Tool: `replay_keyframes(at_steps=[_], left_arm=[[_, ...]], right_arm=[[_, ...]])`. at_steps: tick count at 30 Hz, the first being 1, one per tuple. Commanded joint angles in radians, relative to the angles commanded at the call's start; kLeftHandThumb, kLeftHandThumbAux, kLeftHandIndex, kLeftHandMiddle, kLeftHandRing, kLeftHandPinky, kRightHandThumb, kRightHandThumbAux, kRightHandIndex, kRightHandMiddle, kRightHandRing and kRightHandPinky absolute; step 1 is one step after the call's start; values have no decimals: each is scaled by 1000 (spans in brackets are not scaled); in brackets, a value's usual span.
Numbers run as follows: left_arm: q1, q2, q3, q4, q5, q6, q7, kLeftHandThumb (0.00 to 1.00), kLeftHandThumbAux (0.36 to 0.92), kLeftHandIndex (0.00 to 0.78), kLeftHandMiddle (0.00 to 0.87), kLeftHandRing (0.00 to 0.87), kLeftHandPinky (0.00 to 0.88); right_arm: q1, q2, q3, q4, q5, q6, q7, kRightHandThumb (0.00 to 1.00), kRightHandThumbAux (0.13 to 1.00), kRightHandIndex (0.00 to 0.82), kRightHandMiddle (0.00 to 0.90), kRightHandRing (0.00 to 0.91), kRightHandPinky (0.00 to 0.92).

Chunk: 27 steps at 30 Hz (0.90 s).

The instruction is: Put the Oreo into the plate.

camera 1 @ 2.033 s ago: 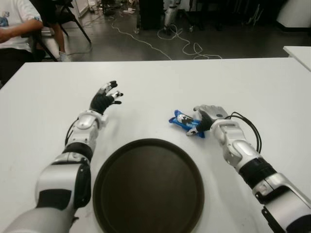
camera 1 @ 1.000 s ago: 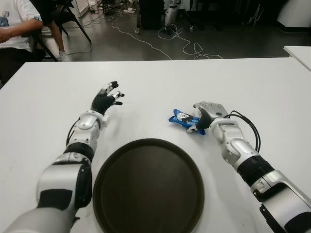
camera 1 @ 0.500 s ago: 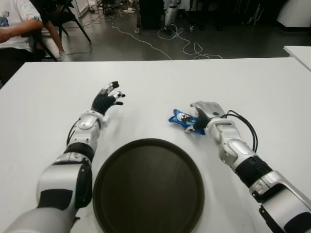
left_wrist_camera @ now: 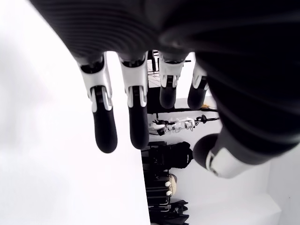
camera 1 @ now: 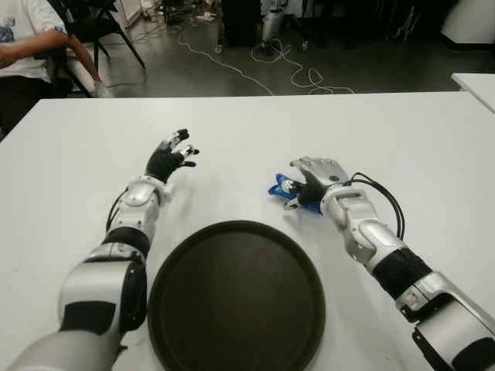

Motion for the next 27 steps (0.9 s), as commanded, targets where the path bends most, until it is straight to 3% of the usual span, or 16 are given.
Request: replay_keyframes(at_steps=[11,21,27], left_arm=[[-2,-3,4,0,-4,9,3,241,660,22,86,255,386],[-2,-8,7,-3,-11,12,4,236,663,18,75,260,387],[-1,-5,2,-3,-5,8,5,222,656,15,73,260,383]], right_arm=[[-13,12,8,8,1,0,16,0,561,170,184,214,252],[-15,25,11,3,2,23,53,0,559,141,151,167,184],[-12,27,14,3,2,27,59,0,571,130,149,171,192]])
